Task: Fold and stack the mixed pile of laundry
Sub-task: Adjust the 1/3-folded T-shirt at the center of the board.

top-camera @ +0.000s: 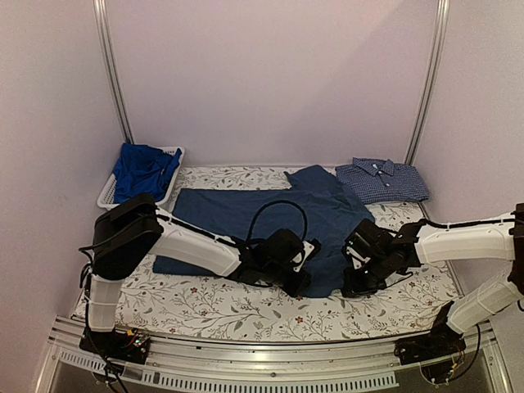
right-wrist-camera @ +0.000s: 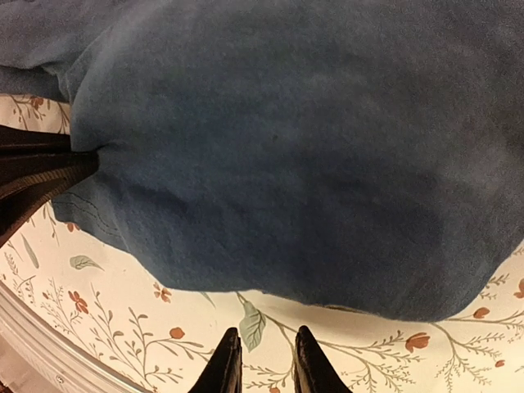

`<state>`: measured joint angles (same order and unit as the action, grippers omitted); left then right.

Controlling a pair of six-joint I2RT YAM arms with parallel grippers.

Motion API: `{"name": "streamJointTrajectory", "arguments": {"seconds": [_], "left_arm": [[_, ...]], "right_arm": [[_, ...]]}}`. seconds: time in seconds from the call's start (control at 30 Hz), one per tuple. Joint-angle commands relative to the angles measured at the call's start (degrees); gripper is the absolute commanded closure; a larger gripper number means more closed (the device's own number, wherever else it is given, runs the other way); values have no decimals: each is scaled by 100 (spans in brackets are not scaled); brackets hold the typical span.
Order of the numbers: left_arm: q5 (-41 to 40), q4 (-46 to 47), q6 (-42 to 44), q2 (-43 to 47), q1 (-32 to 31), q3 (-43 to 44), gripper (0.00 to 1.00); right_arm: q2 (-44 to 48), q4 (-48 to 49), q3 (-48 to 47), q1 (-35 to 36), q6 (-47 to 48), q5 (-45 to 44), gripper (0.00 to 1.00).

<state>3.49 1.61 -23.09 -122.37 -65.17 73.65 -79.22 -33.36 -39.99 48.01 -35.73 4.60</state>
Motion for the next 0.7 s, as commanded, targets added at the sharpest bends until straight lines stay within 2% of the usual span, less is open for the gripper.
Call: {"name": "streamJointTrajectory", "arguments": {"seconds": [0.0, 0.67], "left_arm": [[91, -613, -55, -156, 46, -167, 100], [99, -584, -46, -189, 46, -201, 100]], "right_arm": [[-278, 162, -279, 45, 279, -192, 78], [-928, 185, -618, 42, 511, -677, 76]]}}
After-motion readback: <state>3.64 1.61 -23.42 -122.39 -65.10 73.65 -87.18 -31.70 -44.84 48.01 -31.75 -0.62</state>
